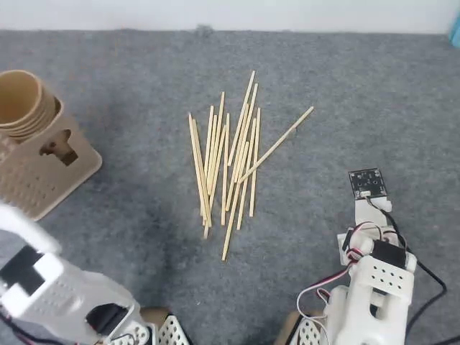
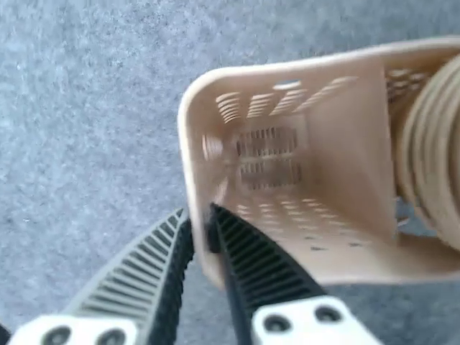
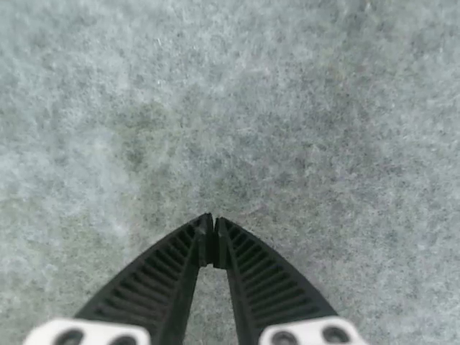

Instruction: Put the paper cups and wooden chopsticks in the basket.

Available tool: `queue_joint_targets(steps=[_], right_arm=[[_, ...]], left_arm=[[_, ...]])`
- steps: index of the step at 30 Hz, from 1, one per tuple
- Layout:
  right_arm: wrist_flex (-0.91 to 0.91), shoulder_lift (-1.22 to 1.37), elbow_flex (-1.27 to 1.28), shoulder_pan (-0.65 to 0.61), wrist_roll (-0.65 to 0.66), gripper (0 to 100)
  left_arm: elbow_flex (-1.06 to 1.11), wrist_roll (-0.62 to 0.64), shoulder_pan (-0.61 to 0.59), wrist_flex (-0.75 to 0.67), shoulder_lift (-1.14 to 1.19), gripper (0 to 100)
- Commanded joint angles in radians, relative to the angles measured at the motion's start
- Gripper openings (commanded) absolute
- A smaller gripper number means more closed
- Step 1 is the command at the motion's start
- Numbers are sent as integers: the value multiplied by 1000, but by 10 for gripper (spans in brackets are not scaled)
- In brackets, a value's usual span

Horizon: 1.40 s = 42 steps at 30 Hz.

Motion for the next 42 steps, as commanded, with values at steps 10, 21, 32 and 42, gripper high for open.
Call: queue_joint_targets(steps=[10,21,32,42], right_arm=[[7,-27,-5,22,2,9],[7,-27,-5,22,2,9],[7,-27,-5,22,2,9],[1,-27,-3,22,2,8]], left_arm=[[-119,-46,-112,31,-164,193],[-73,-40,57,31,-612,192],[424,55,961,-74,-793,192],[538,141,1117,-503,-399,192]])
